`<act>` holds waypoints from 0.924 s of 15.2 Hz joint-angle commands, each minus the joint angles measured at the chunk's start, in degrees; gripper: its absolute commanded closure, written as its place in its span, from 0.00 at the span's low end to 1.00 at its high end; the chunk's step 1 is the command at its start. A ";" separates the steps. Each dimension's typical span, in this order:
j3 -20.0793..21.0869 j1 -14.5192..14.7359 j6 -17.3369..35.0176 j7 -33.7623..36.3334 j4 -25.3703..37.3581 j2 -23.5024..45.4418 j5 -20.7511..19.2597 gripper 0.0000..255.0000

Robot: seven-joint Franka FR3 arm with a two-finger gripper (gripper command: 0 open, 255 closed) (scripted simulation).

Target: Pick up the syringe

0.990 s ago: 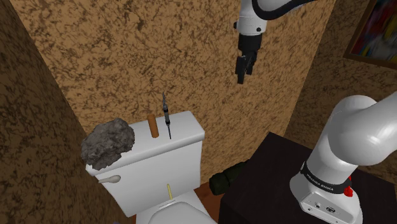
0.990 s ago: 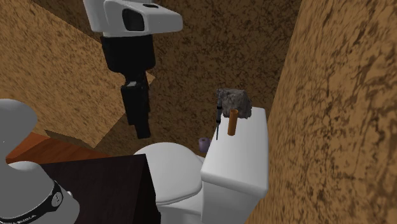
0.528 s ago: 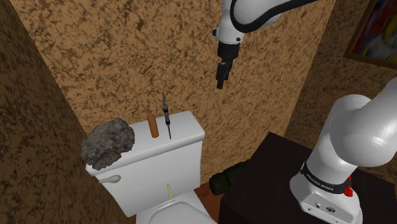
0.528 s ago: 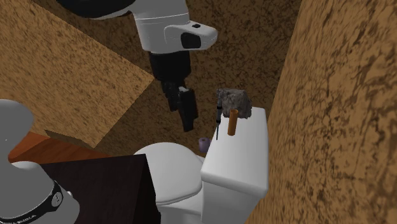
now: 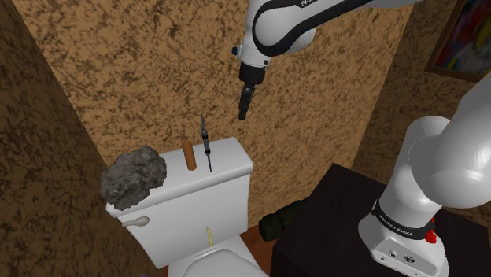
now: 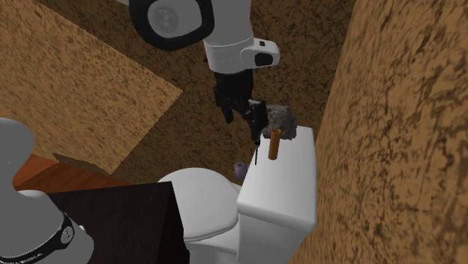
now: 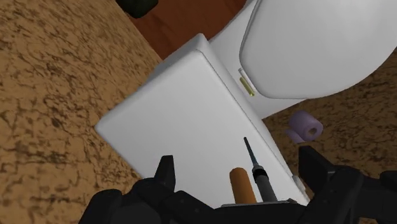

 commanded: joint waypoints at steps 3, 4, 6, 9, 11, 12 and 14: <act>-0.11 3.03 4.00 -7.00 4.35 6.05 4.44 0.00; -0.01 3.73 4.85 -8.71 5.36 7.38 5.59 0.00; 0.34 5.01 6.36 -12.14 7.46 9.99 7.93 0.00; 1.05 6.45 7.95 -16.61 10.32 13.22 10.99 0.00; 1.10 6.48 9.38 -17.17 9.43 13.80 11.46 0.00; 1.12 6.51 10.09 -17.46 9.00 14.11 11.72 0.00; 1.15 6.57 11.51 -18.07 8.18 14.77 12.25 0.00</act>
